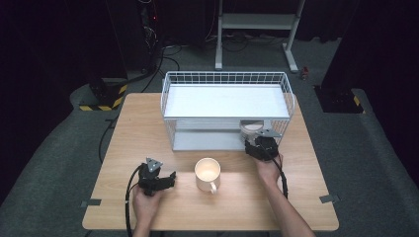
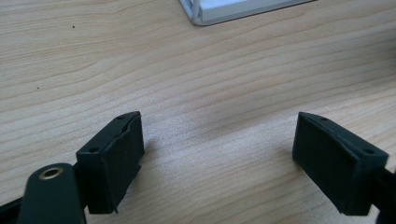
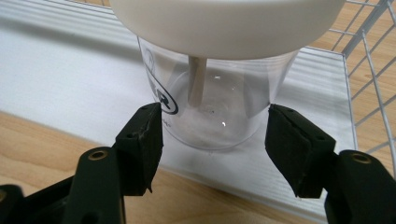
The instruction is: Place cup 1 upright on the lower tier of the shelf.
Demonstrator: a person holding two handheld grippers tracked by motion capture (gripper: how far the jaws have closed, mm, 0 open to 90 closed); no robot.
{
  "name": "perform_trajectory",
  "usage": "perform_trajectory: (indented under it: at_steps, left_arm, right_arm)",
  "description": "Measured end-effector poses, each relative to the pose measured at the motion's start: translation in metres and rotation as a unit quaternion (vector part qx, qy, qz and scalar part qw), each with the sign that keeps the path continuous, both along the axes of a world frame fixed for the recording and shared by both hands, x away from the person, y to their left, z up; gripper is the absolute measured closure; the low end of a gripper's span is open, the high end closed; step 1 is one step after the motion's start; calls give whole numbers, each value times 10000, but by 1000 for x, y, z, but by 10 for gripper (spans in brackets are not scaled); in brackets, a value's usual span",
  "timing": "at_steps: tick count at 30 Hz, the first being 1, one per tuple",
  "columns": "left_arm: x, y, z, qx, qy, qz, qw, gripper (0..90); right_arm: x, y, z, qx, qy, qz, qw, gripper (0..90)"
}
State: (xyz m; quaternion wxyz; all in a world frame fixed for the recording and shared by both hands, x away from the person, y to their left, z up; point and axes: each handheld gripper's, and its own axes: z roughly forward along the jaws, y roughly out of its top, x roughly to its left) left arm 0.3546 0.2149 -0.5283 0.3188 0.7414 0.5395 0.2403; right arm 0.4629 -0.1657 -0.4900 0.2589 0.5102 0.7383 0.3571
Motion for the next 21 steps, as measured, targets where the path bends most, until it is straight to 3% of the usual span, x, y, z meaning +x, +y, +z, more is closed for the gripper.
perform_trajectory:
  at_steps: [9, 21]
  left_arm:
    - [0, 0, 0, -19, -16, 11, 10000, 172]
    - [0, 0, 0, -17, -18, 11, 10000, 172]
  right_arm:
    - [8, 2, -6, -43, 36, -66, 10000, 423]
    - [12, 0, -9, 123, 68, -130, 9998, 475]
